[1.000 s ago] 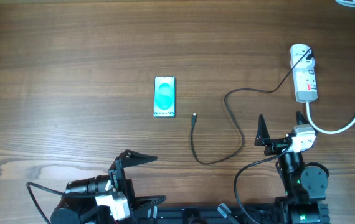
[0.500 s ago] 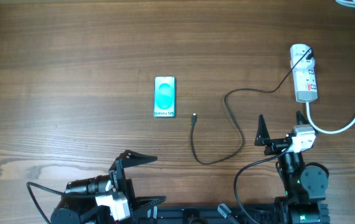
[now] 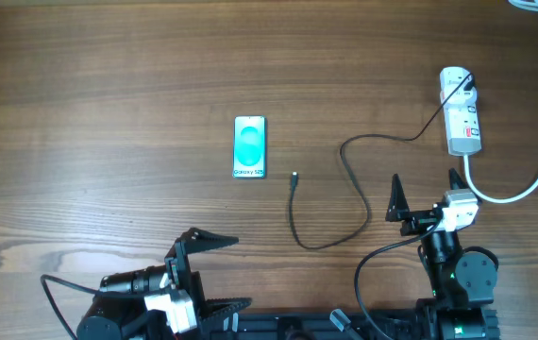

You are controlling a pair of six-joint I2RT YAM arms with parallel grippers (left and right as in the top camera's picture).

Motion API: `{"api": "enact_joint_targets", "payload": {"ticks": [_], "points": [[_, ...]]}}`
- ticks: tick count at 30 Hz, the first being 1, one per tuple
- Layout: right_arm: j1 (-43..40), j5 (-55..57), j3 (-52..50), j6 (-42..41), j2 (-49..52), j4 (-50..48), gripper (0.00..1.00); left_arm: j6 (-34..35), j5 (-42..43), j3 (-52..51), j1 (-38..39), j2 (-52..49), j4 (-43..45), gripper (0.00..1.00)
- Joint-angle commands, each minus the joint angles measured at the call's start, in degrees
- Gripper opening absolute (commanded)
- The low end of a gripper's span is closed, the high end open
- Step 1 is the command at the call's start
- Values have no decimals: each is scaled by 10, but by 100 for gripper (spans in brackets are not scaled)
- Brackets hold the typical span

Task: Plug charger to phone and switch on socket
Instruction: 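Raise the left arm and swing the left gripper toward the phone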

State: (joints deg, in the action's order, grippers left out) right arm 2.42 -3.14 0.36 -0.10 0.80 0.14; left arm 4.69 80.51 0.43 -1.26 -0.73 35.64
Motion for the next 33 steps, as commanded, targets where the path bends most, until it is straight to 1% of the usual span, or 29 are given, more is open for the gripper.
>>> {"api": "enact_joint_targets", "payload": {"ticks": [1, 2, 7, 10, 11, 15, 16, 19, 20, 22, 25, 27, 29, 33], "points": [[-2, 5, -1, 0, -2, -2, 100, 50, -56, -1, -4, 3, 0, 100], [-2, 5, -1, 0, -2, -2, 100, 61, -88, -1, -4, 3, -2, 100], [-2, 5, -1, 1, -2, -2, 100, 193, -287, -1, -4, 3, -40, 100], [-2, 5, -1, 0, -2, -2, 100, 291, -400, -1, -4, 3, -137, 100], [-2, 5, -1, 0, -2, -2, 100, 301, -410, -1, -4, 3, -162, 100], [-2, 5, -1, 1, -2, -2, 100, 302, -410, -1, -3, 3, -167, 100], [-2, 5, -1, 0, -2, -2, 100, 303, -409, -1, -4, 3, -155, 100], [-2, 5, -1, 1, -2, -2, 100, 303, -412, -1, -4, 3, -83, 100], [-2, 5, -1, 0, -2, -2, 100, 308, -416, 0, -4, 3, -73, 100], [-2, 5, -1, 0, -2, -2, 100, 334, -421, 5, -4, 3, -87, 100], [-2, 5, -1, 1, -2, -2, 100, 337, -433, 23, -4, 3, -143, 100], [-2, 5, -1, 0, -2, -2, 100, 337, -456, 40, -4, -1, -152, 100], [-2, 5, -1, 0, -2, -2, 100, 316, -481, 61, -4, -13, -156, 100], [-2, 5, -1, 0, -2, -2, 100, 234, -504, 124, -4, -69, -208, 100]]}}
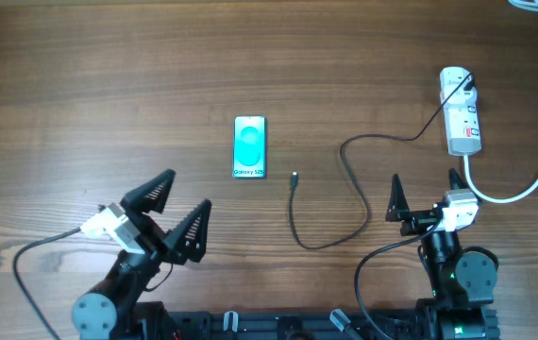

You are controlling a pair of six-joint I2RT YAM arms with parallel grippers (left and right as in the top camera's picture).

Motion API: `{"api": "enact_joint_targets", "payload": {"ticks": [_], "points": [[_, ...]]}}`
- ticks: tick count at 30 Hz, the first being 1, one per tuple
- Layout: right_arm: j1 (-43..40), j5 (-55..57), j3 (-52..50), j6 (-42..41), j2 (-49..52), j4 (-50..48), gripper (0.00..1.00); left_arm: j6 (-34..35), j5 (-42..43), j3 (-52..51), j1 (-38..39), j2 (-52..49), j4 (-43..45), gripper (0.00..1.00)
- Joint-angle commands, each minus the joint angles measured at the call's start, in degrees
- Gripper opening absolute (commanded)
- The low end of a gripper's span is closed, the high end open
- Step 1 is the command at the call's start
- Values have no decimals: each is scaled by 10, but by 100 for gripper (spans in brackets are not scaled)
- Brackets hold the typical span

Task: Plug charger to phone and switch on socket
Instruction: 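Raise the left arm and swing the left gripper toward the phone, then lower the left gripper over the Galaxy S25 phone and align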

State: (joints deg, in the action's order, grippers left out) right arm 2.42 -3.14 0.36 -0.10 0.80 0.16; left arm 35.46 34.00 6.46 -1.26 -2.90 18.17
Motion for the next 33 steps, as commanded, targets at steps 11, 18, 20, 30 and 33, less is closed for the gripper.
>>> {"api": "enact_joint_targets", "payload": {"ticks": [11, 18, 20, 30, 33], "points": [[-2, 5, -1, 1, -2, -2, 100, -265, -30, 559, 27, -531, -626, 100], [-2, 5, -1, 0, -2, -2, 100, -221, 56, 614, 79, -717, -693, 100], [-2, 5, -1, 1, -2, -2, 100, -221, 73, 614, 94, -756, -692, 100], [-2, 5, -1, 1, -2, -2, 100, -158, -9, 617, 138, -784, -698, 99], [-2, 5, -1, 0, -2, -2, 100, -157, -20, 669, 153, -795, -749, 99]]}}
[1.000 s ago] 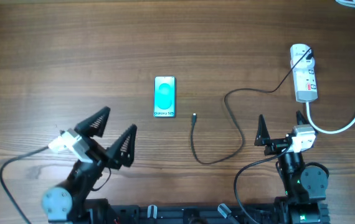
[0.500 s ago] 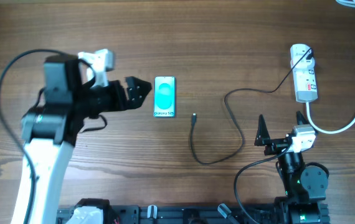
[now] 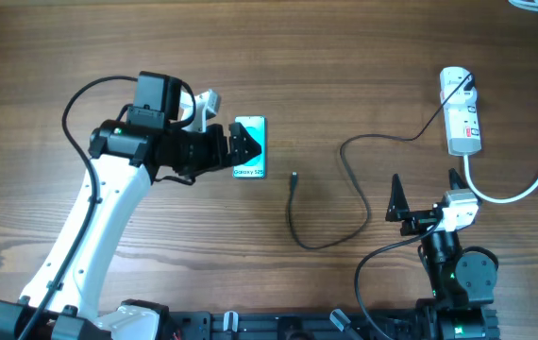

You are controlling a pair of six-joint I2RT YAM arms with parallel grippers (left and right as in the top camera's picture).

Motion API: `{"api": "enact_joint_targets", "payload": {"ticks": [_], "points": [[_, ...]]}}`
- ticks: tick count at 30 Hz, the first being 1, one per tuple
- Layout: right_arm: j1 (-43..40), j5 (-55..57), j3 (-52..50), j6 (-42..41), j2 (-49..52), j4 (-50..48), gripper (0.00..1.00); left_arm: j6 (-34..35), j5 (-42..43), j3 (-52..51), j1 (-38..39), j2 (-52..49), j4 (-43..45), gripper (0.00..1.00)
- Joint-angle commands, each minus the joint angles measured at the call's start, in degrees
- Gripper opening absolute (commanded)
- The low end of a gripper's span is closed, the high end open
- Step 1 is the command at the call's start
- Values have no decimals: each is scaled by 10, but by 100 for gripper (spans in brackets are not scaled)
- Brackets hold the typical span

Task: Plug charger to phone and switch on socket
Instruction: 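Lower the left gripper over the Galaxy S25 phone and align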

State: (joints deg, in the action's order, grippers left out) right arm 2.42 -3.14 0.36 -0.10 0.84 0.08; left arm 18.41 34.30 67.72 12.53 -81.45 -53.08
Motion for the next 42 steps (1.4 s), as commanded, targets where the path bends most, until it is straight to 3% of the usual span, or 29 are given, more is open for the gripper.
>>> {"api": "enact_joint_targets", "payload": {"ticks": [1, 5, 8, 15, 24, 30, 37, 42], "points": [[-2, 5, -1, 1, -2, -1, 100, 13, -44, 84, 21, -17, -61, 100], [-2, 5, -1, 1, -2, -1, 100, 14, -228, 280, 65, -95, -215, 99], [-2, 5, -1, 1, -2, -1, 100, 13, -233, 362, 98, -154, -256, 100], [-2, 5, -1, 1, -2, -1, 100, 14, -252, 364, 148, -227, -221, 100], [-2, 5, -1, 0, -2, -1, 100, 13, -300, 364, 150, -288, -213, 100], [-2, 5, -1, 1, -2, -1, 100, 14, -405, 364, 150, -292, -159, 100], [-2, 5, -1, 0, -2, -1, 100, 16, -389, 363, 150, -292, -141, 100], [-2, 5, -1, 0, -2, -1, 100, 119, -387, 352, 150, -310, -147, 100]]}}
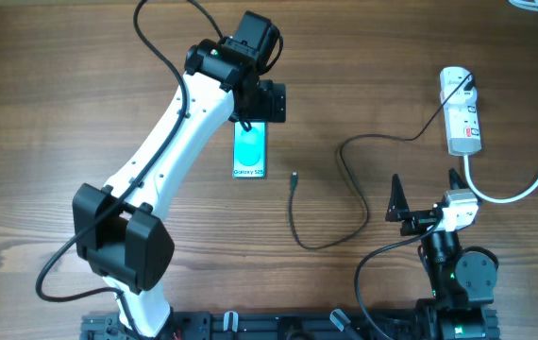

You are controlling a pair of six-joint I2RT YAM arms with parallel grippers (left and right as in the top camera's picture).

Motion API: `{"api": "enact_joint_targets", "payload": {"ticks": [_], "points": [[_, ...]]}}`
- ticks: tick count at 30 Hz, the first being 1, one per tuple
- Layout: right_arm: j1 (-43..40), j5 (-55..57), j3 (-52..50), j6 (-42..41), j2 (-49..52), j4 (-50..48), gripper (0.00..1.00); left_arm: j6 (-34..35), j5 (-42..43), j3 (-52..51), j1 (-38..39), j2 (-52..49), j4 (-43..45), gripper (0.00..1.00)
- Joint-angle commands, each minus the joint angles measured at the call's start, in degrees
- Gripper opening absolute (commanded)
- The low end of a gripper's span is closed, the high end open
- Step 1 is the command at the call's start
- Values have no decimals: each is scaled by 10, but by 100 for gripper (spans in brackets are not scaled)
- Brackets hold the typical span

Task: Plug charger to phone and switch on socket
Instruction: 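Lower the left gripper over the Galaxy S25 phone and align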

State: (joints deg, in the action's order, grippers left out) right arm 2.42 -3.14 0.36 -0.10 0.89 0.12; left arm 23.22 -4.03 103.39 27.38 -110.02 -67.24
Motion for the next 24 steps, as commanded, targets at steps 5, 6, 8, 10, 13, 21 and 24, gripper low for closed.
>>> {"api": "enact_joint_targets", "payload": {"ticks": [5, 6, 8, 10, 13, 21, 24], "points": [[-2, 5, -1, 0, -2, -2, 100, 73, -3, -5, 2, -51, -10, 100], [-2, 5, -1, 1, -2, -2, 100, 73, -3, -5, 2, -51, -10, 100], [-2, 5, -1, 0, -2, -2, 100, 71, -3, -5, 2, -51, -9, 100], [-2, 5, -1, 1, -2, -2, 100, 71, -4, -7, 2, -56, 4, 100], [-2, 5, -1, 1, -2, -2, 100, 71, -4, -12, 2, -78, 13, 100], [-2, 5, -1, 1, -1, -2, 100, 71, -3, -12, 2, -116, 13, 100], [-2, 5, -1, 1, -1, -2, 100, 28, -3, -12, 1, -118, 22, 100]]}}
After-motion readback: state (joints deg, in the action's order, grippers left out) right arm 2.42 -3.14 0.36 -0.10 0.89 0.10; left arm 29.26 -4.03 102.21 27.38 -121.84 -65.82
